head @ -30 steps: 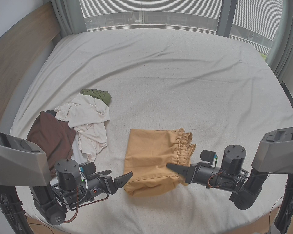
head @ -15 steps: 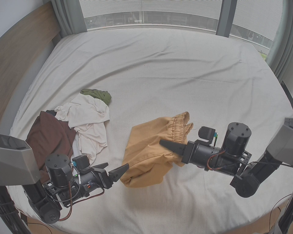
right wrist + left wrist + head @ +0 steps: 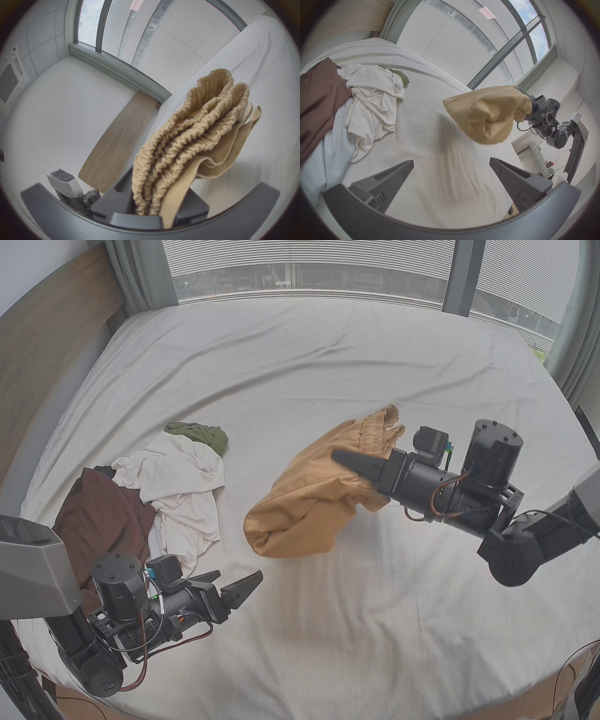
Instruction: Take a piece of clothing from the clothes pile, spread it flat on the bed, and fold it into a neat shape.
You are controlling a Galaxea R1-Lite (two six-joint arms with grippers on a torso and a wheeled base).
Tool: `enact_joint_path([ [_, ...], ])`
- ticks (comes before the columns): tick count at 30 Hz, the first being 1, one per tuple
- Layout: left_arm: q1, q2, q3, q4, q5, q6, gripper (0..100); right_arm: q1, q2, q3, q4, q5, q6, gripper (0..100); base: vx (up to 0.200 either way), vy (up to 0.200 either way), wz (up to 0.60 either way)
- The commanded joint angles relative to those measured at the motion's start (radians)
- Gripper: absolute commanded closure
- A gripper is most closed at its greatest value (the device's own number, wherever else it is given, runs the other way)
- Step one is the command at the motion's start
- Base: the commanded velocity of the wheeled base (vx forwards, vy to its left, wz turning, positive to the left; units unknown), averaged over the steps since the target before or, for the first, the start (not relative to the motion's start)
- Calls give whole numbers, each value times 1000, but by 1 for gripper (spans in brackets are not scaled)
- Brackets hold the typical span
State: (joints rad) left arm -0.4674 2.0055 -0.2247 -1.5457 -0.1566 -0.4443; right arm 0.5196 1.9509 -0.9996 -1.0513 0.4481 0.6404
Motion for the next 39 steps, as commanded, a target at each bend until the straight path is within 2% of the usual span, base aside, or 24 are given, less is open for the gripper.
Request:
enact_joint_path([
  [1, 0, 4, -1, -1, 0, -2, 0, -47, 26, -114, 51, 21, 1, 100, 0, 0, 0],
  [16, 0, 10, 4, -1, 0, -2, 0, -99, 184, -422, 180, 31, 2, 100, 0, 0, 0],
  [30, 0, 22, 8, -1, -1, -7, 0, -165, 438, -893, 369, 31, -1, 100, 0, 0, 0],
  [34, 0, 32, 10, -1, -1, -7, 0, -182, 523, -962, 375, 31, -1, 100, 0, 0, 0],
  [39, 0, 33, 11, -1, -12, -13, 0, -210, 602, -956, 367, 31, -16, 100, 0, 0, 0],
])
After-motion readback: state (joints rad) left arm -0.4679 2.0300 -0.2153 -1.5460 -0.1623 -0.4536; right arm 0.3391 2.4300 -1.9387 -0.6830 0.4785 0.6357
